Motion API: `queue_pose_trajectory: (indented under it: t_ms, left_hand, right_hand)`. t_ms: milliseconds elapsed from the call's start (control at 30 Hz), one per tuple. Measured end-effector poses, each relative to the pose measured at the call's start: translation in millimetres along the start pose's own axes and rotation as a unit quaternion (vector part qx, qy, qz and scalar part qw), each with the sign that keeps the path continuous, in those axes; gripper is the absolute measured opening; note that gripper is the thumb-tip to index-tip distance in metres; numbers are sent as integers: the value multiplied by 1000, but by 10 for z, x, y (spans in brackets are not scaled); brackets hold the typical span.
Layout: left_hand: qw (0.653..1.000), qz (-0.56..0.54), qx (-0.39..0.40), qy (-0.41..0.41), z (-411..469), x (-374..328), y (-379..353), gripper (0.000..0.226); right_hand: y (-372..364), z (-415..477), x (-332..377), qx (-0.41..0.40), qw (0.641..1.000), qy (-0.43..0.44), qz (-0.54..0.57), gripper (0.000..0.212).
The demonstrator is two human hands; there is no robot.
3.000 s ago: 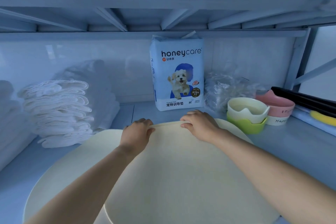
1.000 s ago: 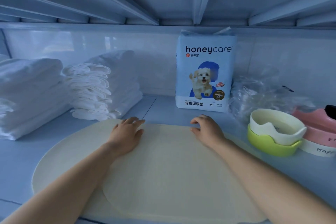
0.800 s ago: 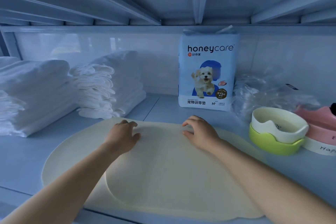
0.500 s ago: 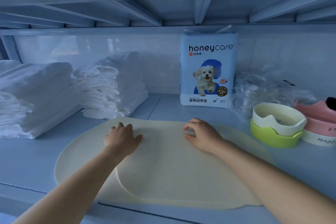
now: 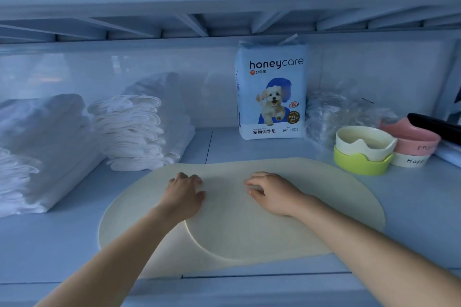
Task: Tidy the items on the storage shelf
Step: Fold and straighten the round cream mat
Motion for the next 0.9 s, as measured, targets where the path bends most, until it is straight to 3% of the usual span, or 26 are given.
queue_pose_trajectory:
  t_ms: [167,400,633,900]
  left_hand:
    - [994,-96,33,52,16,68,93,62]
    - [993,-111,24,-28,-41,23,117,38]
    - [980,-170,-36,-91,5,91,346,41]
    - [975,-199,-11,-101,-52,511,460,34]
  right_hand:
    - [-45,-59,176,-11,1000,-27,8,22]
    - [-24,-141,283,-19,997,-68,-13,33]
    - [-8,-79,556,-29,997,-72,-29,39]
    - [-180,115,926,-25,997,-63,-23,38]
Point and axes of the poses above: each hand's wrist, its own z-axis towards the middle knuckle, its own y-axis out of the back of the hand, x = y × z, the point moved 5 cm from there along z, towards the middle knuckle, and after that the axes turned 5 degrees about -x, right-handed, at the moved point
